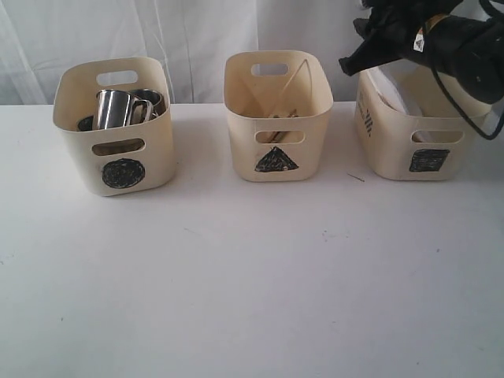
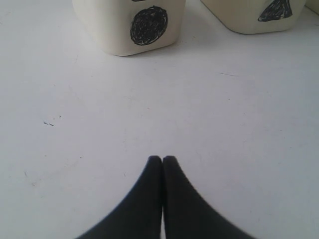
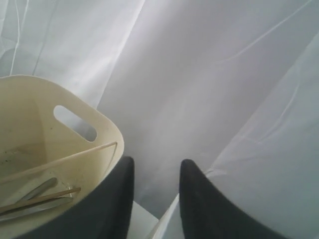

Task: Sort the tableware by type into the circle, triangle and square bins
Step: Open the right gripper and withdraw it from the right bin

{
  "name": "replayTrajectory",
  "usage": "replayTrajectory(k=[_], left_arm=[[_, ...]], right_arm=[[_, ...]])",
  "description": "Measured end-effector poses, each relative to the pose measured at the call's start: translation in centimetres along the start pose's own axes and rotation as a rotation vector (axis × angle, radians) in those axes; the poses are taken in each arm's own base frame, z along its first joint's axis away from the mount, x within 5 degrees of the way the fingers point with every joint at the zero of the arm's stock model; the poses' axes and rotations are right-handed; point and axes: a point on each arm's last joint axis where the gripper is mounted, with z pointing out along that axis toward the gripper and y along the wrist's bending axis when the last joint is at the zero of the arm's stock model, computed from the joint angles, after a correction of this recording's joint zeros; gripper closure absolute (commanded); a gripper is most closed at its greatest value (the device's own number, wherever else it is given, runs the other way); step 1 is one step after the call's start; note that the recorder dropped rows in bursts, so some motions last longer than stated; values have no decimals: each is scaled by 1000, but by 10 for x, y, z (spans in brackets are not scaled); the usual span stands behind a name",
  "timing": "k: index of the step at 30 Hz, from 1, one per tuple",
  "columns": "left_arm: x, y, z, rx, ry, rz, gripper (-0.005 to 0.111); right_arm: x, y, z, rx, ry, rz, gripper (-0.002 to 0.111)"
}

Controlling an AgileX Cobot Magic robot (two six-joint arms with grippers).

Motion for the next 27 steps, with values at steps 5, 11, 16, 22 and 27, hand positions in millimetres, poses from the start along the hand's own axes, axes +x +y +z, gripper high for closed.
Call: replayTrajectory(k=[5, 11, 16, 22, 27], left_arm=[[0, 0, 0, 0, 0, 0, 107], [0, 0, 0, 0, 0, 0, 107], [0, 0, 0, 0, 0, 0, 107], [0, 0, 0, 0, 0, 0, 107], [0, 0, 0, 0, 0, 0, 107]], right_arm=[[-12, -7, -8, 20, 4, -7, 77], [-26, -12, -32, 40, 13, 35, 78], [-29, -5, -76, 41, -1, 73, 79], [-27, 8, -148, 68, -39, 168, 96], [-16, 24, -208, 87, -64, 203, 108]])
